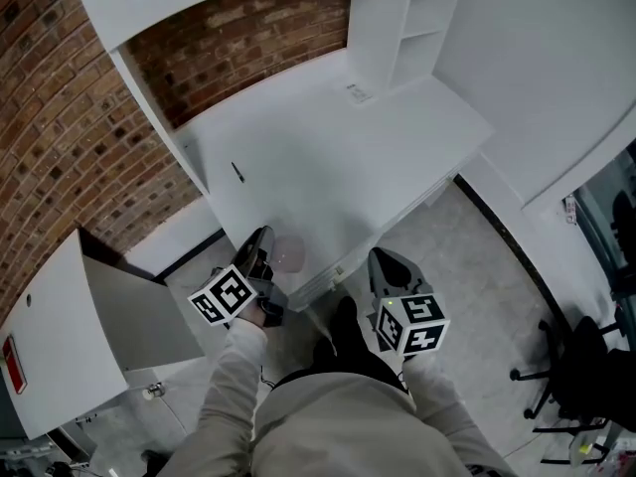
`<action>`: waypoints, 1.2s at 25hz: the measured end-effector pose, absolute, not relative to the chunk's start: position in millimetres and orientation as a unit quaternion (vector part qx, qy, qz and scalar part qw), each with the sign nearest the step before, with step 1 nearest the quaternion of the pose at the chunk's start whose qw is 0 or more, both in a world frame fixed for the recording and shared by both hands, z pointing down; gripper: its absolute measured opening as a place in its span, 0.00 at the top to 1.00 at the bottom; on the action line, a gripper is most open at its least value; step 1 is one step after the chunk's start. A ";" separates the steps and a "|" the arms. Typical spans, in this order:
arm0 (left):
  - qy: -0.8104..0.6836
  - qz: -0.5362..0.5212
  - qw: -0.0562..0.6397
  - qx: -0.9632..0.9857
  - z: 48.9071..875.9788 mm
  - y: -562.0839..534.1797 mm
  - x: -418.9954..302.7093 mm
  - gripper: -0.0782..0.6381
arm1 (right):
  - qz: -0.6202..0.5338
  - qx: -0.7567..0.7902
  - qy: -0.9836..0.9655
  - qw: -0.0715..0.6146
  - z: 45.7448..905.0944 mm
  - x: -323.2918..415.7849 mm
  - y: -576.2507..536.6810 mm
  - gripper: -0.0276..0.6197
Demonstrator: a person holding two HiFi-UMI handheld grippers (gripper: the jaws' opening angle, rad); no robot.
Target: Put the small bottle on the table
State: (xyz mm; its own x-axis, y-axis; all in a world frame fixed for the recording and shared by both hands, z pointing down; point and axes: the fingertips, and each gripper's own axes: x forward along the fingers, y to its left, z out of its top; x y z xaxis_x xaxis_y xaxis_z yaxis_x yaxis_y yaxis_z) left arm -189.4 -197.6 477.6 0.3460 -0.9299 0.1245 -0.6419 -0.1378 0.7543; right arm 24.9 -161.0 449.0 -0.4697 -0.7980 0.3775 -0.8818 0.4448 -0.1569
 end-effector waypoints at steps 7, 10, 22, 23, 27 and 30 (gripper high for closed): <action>-0.551 -0.158 0.356 0.738 483.3 -234.7 -184.1 0.75 | 0.170 0.500 -0.840 0.120 449.8 31.0 -184.9 0.91; -0.556 -0.138 0.344 0.744 485.3 -254.3 -179.9 0.75 | 0.169 0.501 -0.840 0.120 449.3 32.6 -195.6 0.91; -0.558 -0.029 0.291 0.777 505.3 -329.6 -142.5 0.75 | 0.174 0.506 -0.836 0.122 451.0 43.9 -232.5 0.91; -0.556 -0.019 0.285 0.781 506.8 -334.9 -137.7 0.75 | 0.175 0.506 -0.835 0.123 451.1 45.2 -235.2 0.91; -0.550 0.021 0.259 0.794 513.8 -354.0 -119.2 0.75 | 0.178 0.507 -0.834 0.125 453.6 47.9 -244.8 0.91; -0.546 0.042 0.247 0.799 518.3 -366.0 -108.5 0.75 | 0.180 0.505 -0.835 0.127 455.5 47.6 -251.0 0.91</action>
State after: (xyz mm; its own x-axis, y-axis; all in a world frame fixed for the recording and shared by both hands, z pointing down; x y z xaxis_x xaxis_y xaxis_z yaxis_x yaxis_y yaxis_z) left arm -108.5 -366.0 518.3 0.3993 -0.8525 0.3372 -0.8941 -0.2808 0.3490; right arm 47.6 -251.0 455.5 -0.4583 -0.7968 0.3939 -0.8883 0.4254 -0.1730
